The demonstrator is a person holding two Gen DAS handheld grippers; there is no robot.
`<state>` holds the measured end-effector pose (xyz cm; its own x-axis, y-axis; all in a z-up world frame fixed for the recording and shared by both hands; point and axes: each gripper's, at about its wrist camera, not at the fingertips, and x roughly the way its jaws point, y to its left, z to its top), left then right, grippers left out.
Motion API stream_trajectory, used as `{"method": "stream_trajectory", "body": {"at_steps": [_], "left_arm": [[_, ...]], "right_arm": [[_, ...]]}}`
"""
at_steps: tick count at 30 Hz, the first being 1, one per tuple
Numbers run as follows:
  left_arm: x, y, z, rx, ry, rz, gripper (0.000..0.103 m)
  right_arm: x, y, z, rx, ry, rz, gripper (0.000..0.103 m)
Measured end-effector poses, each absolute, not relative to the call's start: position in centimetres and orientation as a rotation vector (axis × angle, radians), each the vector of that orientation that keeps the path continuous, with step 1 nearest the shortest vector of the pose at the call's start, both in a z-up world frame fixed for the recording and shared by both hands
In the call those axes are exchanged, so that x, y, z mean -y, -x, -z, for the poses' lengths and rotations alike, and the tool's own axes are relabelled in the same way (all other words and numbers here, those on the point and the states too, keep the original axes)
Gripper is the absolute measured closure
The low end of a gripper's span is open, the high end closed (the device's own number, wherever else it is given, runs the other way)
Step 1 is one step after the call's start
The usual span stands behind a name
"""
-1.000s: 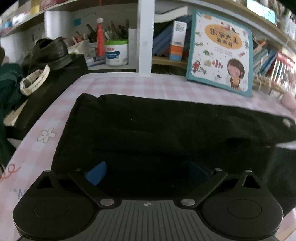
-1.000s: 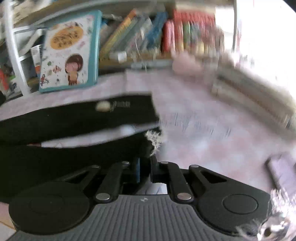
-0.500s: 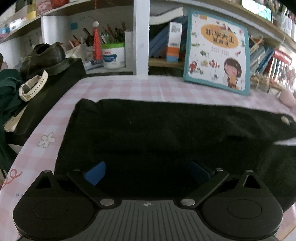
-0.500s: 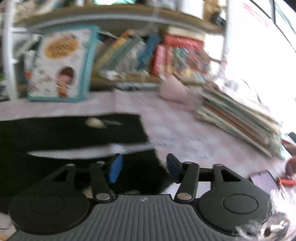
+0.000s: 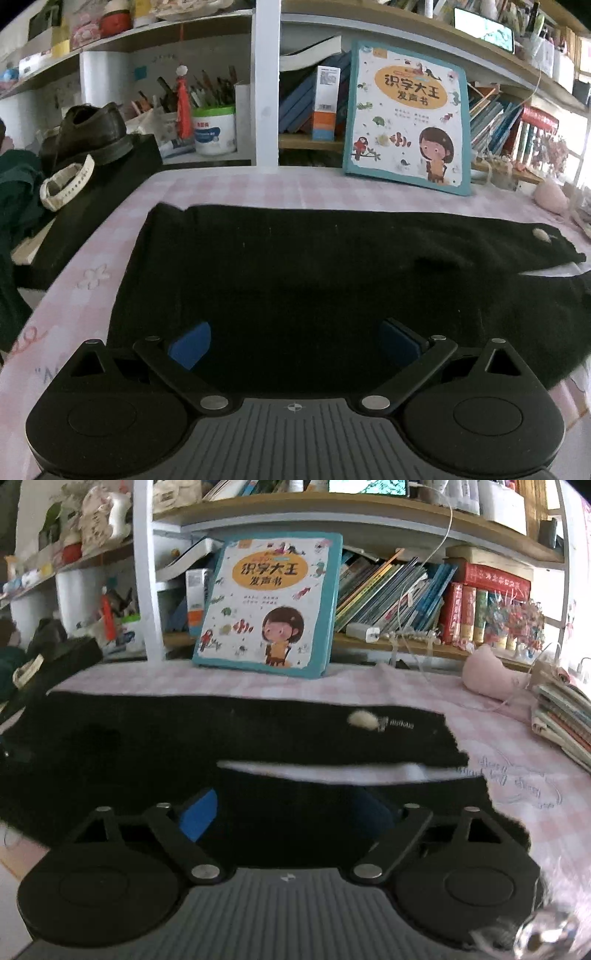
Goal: Fold clothes
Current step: 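Smooth the spread garment with both tools, pressing along its length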
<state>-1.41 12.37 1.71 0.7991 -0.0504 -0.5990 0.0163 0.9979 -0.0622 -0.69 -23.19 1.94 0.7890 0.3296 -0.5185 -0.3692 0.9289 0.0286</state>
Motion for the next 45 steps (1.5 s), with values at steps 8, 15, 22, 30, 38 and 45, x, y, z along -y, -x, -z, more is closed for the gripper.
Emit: {"method": "stream_trajectory", "body": {"at_steps": [8,15,22,30,38,45], "left_arm": [[-12.2,1.0,-1.7,-0.627,0.153,0.029,0.003],[-10.8,0.0,-3.1,-0.593,0.082,0.068,0.003],[-9.2,-0.6,-3.0,-0.623,0.029,0.128,0.003],[-9.6,-1.5,-4.8,-0.607,-0.019,0.146,0.0],[-12.6,-0.5,-5.3,-0.59,-0.017,0.087,0.0],[-14.5,0.9,-5.4,-0.601,-0.009,0.078,0.0]], "right_arm": [[23.3,0.4,-1.3,-0.556,-0.013,-0.395,0.014],[23.1,-0.8,-2.6,-0.509,0.007,-0.382,0.009],[23.4,-1.0,-2.7,-0.523,-0.017,-0.384,0.002],[24.5,-1.0,-4.2,-0.507,0.04,-0.357,0.0],[29.4,-1.5,-4.2,-0.557,0.067,-0.265,0.0],[33.2,-1.5,-5.4,-0.566,0.025,-0.321,0.0]]}}
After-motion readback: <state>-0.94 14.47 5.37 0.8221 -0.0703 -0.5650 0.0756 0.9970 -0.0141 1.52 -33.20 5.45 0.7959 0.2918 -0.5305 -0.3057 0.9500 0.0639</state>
